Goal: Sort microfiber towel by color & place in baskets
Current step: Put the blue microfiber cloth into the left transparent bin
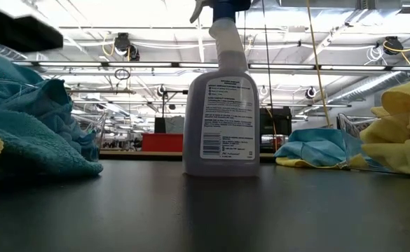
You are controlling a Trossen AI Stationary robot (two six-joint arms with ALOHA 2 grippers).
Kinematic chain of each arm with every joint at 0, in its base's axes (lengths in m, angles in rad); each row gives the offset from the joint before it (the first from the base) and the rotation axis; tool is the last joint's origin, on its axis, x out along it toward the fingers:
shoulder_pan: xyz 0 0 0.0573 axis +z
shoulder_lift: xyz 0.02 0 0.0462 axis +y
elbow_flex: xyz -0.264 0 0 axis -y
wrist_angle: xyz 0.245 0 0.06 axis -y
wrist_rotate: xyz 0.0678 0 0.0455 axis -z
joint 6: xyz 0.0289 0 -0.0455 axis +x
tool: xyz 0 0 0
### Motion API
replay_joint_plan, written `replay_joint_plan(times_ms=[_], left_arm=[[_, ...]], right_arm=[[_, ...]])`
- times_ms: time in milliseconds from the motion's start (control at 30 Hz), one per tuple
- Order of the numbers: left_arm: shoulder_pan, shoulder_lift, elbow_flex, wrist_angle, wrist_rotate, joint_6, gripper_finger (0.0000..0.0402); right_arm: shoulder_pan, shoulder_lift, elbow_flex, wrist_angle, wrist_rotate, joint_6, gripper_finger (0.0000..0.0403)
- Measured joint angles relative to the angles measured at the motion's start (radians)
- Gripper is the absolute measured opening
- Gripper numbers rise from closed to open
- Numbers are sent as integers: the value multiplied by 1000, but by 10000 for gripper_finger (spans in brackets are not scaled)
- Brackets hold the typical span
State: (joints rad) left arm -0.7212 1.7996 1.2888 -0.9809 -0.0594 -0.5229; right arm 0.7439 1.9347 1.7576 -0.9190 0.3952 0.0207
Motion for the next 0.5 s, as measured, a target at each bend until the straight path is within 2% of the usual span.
replay_joint_plan(times_ms=[167,267,367,500], left_arm=[[1,-2,99,-198,-49,-72,6],[2,-2,106,-238,-70,-110,31],[8,-2,98,-231,-72,-126,93],[15,-2,96,-226,-123,-154,204]], right_arm=[[5,0,0,-19,6,20,209],[5,0,0,-22,6,24,203],[4,0,0,-23,6,29,199],[5,0,0,-26,5,44,196]])
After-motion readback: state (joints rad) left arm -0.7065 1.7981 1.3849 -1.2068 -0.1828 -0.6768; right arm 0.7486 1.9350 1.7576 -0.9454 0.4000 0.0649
